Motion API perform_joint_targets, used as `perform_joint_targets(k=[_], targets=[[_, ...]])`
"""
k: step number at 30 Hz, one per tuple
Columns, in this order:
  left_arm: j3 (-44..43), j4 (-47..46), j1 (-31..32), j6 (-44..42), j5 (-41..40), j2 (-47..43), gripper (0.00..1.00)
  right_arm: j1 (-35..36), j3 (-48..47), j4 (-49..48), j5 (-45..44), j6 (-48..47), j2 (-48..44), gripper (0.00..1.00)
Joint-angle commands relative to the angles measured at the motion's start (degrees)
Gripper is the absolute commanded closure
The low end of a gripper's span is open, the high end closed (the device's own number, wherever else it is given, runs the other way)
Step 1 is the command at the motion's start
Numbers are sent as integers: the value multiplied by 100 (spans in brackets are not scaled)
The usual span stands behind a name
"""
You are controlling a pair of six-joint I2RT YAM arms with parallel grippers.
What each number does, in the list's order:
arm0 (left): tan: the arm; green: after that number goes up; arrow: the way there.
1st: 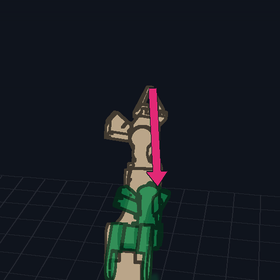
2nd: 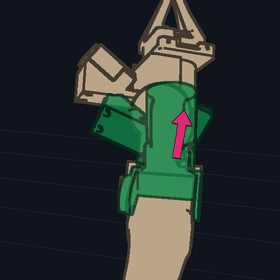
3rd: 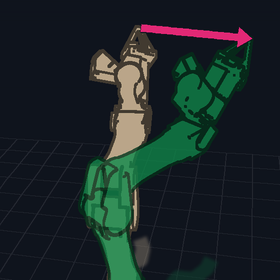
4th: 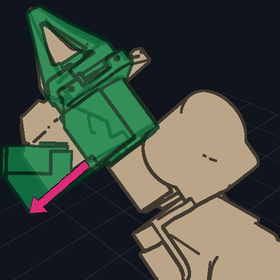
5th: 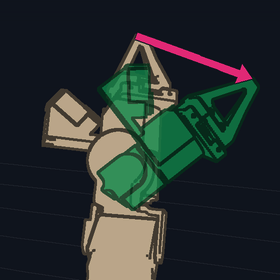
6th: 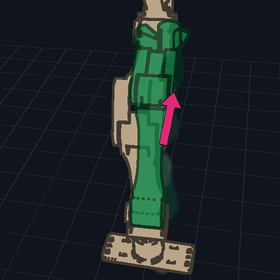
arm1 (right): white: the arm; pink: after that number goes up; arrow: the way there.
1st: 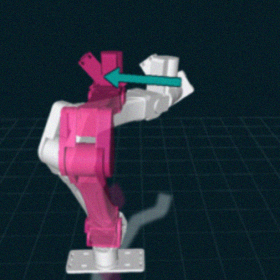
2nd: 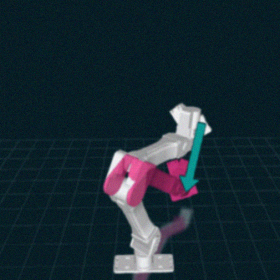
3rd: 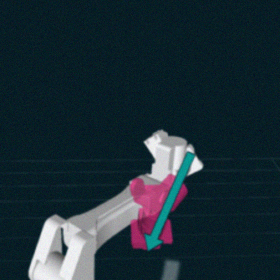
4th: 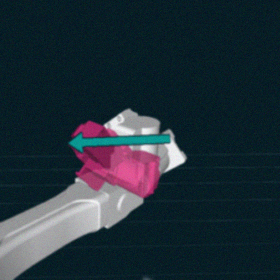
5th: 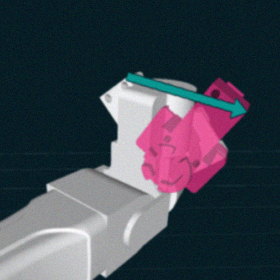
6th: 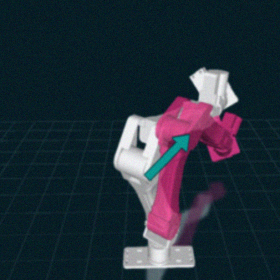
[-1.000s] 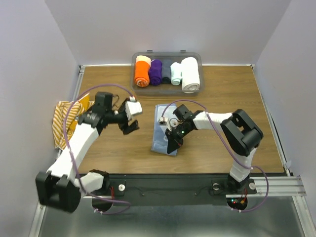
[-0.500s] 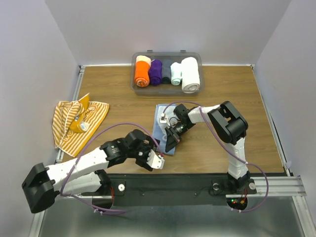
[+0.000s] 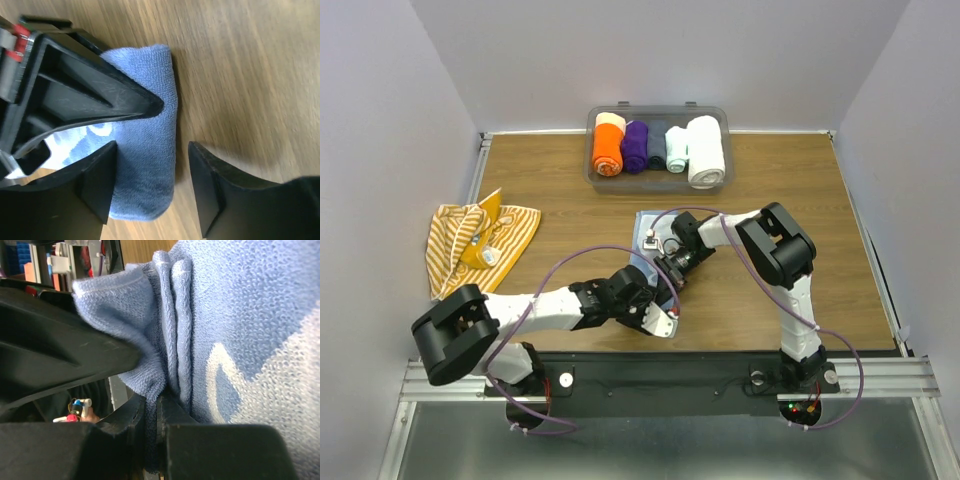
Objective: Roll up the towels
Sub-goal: Roll the towel
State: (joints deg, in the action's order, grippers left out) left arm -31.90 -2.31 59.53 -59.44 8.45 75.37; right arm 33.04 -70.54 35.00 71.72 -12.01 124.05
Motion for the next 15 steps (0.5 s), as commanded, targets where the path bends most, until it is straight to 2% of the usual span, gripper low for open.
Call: perform_joint_targets(k=[1,2,4,5,7,8,9,10,11,13,15], targets=[[-159,-341,24,-24,-221,162,43,-43,-170,182,17,-109,84,94],[-159,-280,24,-6,-177,214,52,-60,-188,208,0,-117,76,93],[-167,-79,24,107,-116,223,63,-95,-267,235,-27,-135,49,91],[-194,53,24,212,41,249,72,-148,-302,252,-96,-126,40,89],[-273,483,24,336,244,276,82,-210,-450,288,-211,-117,-38,87],[-316,607,24,397,463,320,87,-306,-521,305,-385,-100,-100,82],[-369,826,24,572,560,346,88,-350,-661,314,-457,-91,-205,72],[-422,933,24,652,666,381,89,-394,-662,323,-545,-65,-275,72],[-457,1021,24,740,867,425,89,-525,-819,323,-624,-56,-337,58],[-615,1275,15,942,1044,574,90,-657,-987,332,-817,14,-495,44],[-886,1486,-125,1057,1395,767,90,-895,-1224,340,-993,67,-715,20]])
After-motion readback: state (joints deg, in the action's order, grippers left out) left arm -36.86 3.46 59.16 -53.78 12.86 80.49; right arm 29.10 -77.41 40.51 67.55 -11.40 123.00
